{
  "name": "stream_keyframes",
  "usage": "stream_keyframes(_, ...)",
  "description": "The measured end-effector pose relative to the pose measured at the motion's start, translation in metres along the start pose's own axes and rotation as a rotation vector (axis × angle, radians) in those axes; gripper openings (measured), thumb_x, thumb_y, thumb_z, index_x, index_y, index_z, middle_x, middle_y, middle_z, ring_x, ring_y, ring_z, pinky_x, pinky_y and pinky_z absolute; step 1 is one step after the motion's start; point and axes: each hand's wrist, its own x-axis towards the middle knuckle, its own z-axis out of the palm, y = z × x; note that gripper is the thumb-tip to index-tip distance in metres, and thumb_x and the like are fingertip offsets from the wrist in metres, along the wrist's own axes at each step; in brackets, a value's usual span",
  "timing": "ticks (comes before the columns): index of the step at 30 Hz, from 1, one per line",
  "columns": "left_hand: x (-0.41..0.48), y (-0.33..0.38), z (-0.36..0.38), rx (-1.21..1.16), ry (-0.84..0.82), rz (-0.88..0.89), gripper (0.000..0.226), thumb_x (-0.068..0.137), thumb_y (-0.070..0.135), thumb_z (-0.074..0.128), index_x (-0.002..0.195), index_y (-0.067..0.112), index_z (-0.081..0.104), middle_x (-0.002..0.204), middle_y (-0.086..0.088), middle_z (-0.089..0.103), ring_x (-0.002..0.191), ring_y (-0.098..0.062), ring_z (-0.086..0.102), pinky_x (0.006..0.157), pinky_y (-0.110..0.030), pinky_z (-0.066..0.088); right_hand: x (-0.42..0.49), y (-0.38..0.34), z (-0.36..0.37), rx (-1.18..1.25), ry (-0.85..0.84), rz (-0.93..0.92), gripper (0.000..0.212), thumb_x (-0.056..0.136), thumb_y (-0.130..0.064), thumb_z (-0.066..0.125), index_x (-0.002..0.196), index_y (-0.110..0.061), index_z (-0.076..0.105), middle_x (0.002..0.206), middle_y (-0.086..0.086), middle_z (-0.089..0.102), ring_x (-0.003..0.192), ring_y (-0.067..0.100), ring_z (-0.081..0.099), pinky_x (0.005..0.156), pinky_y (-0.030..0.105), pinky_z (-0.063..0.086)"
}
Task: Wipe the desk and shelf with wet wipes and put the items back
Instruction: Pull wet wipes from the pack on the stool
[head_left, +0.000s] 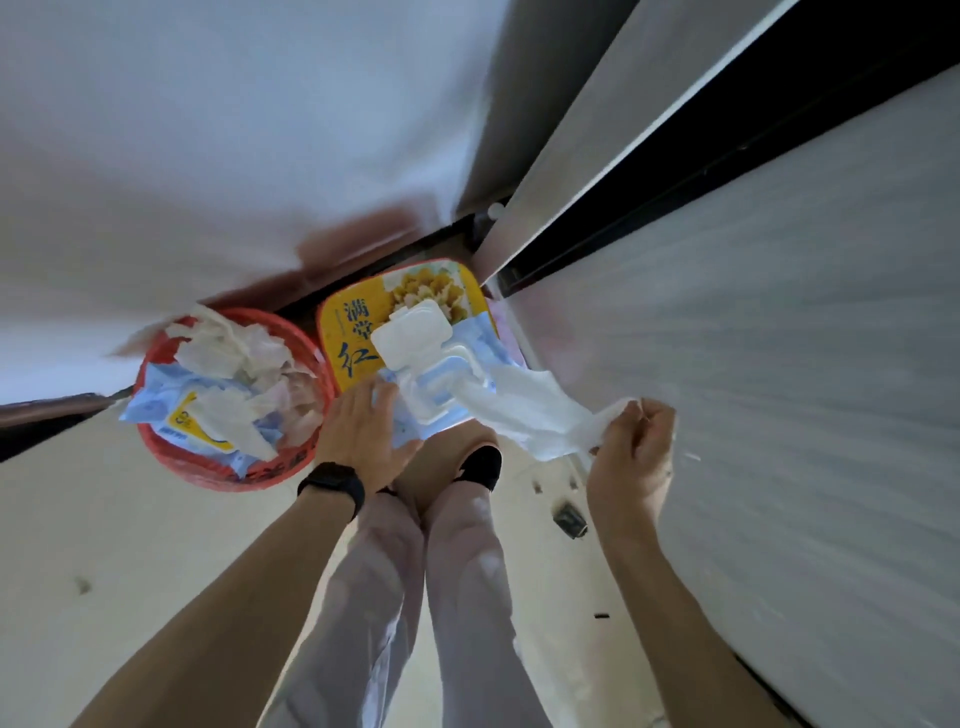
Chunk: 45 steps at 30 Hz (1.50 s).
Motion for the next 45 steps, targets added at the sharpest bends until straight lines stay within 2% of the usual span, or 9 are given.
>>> stream_keyframes(3, -0.004, 0.001, -0.001, 0.192, 0.003, 0.272, 0.052, 0.077, 0.043, 0.073, 0.117, 0.012, 0.062, 0.128, -0.008, 0.057, 0.120, -0.032, 0.054, 0.094, -0.046, 0.044, -0.011, 0.007, -0.005, -0.003, 0.014, -0.001, 0.018, 0.095, -0.030, 0.040, 0.091, -0.014, 0.048, 0.067, 0.004, 0.057, 0.062, 0.024, 0.050, 0.057, 0.031, 0.029)
stream_keyframes(11, 0.046, 0.039, 0.011, 0.452, -0.331, 0.343, 0.086, 0.095, 0.052, 0.041, 0.155, 0.014, -0.007, 0.164, 0.001, -0.009, 0.151, -0.016, -0.003, 0.120, -0.051, 0.006, -0.064, 0.056, 0.004, -0.027, -0.027, 0.070, 0.013, 0.092, -0.027, 0.043, 0.084, -0.020, 0.050, 0.066, -0.014, 0.057, 0.061, -0.011, 0.052, 0.055, 0.015, 0.033)
stream_keyframes(18, 0.049, 0.045, 0.008, 0.471, -0.348, 0.346, 0.093, 0.086, 0.052, 0.055, 0.155, 0.017, 0.003, 0.164, 0.004, 0.001, 0.149, -0.019, 0.011, 0.115, -0.050, 0.021, -0.083, 0.087, 0.011, -0.049, -0.097, 0.086, 0.010, 0.095, -0.016, 0.050, 0.085, -0.015, 0.052, 0.067, -0.015, 0.054, 0.065, 0.004, 0.046, 0.060, 0.020, 0.031)
stream_keyframes(21, 0.058, 0.047, -0.010, 0.189, -0.183, 0.340, 0.051, 0.087, 0.032, 0.058, 0.132, 0.010, 0.047, 0.139, -0.014, 0.049, 0.120, -0.037, 0.050, 0.093, -0.050, 0.043, -0.082, 0.083, 0.011, -0.050, -0.186, 0.132, 0.010, 0.096, -0.024, 0.047, 0.086, -0.025, 0.047, 0.078, -0.006, 0.063, 0.072, 0.018, 0.056, 0.064, 0.026, 0.034)
stream_keyframes(24, 0.067, 0.032, -0.026, -0.093, 0.193, 0.015, 0.042, 0.084, 0.027, 0.059, 0.118, 0.004, 0.056, 0.123, -0.020, 0.055, 0.113, -0.040, 0.051, 0.090, -0.050, 0.045, -0.079, 0.072, 0.012, -0.052, -0.208, 0.135, 0.011, 0.094, -0.033, 0.043, 0.088, -0.026, 0.048, 0.081, -0.005, 0.065, 0.077, 0.024, 0.061, 0.066, 0.031, 0.040)
stream_keyframes(29, 0.098, 0.011, -0.040, -0.666, -0.025, -0.622, 0.066, 0.087, 0.043, 0.059, 0.140, 0.006, 0.043, 0.136, -0.014, 0.054, 0.120, -0.031, 0.053, 0.093, -0.037, 0.041, -0.073, 0.071, 0.016, -0.078, -0.224, 0.083, 0.013, 0.099, -0.025, 0.048, 0.092, -0.015, 0.052, 0.076, 0.000, 0.066, 0.077, 0.028, 0.063, 0.069, 0.035, 0.045)
stream_keyframes(36, 0.039, 0.039, -0.003, -0.022, 0.038, 0.321, 0.063, 0.089, 0.044, 0.051, 0.141, 0.011, 0.046, 0.142, -0.011, 0.050, 0.127, -0.032, 0.049, 0.095, -0.049, 0.047, -0.071, 0.077, 0.021, -0.151, -0.281, 0.068, 0.011, 0.099, -0.022, 0.051, 0.088, -0.026, 0.050, 0.073, -0.010, 0.062, 0.074, 0.019, 0.061, 0.068, 0.029, 0.039)
stream_keyframes(40, 0.020, 0.044, 0.036, 0.433, -0.256, 0.245, 0.082, 0.097, 0.038, 0.044, 0.155, 0.016, -0.008, 0.163, 0.000, -0.017, 0.150, -0.027, -0.009, 0.115, -0.058, 0.019, -0.069, 0.080, 0.025, -0.164, -0.296, 0.044, 0.011, 0.097, -0.029, 0.048, 0.089, -0.022, 0.052, 0.081, -0.001, 0.068, 0.080, 0.024, 0.065, 0.071, 0.035, 0.048)
stream_keyframes(45, 0.041, 0.060, 0.006, 0.394, -0.507, 0.160, 0.074, 0.096, 0.026, 0.048, 0.156, 0.024, 0.004, 0.164, 0.006, -0.008, 0.151, -0.021, 0.003, 0.115, -0.057, 0.019, -0.062, 0.068, 0.013, -0.228, -0.384, 0.062, 0.014, 0.099, -0.033, 0.048, 0.095, -0.022, 0.056, 0.088, -0.004, 0.069, 0.088, 0.024, 0.064, 0.077, 0.038, 0.049)
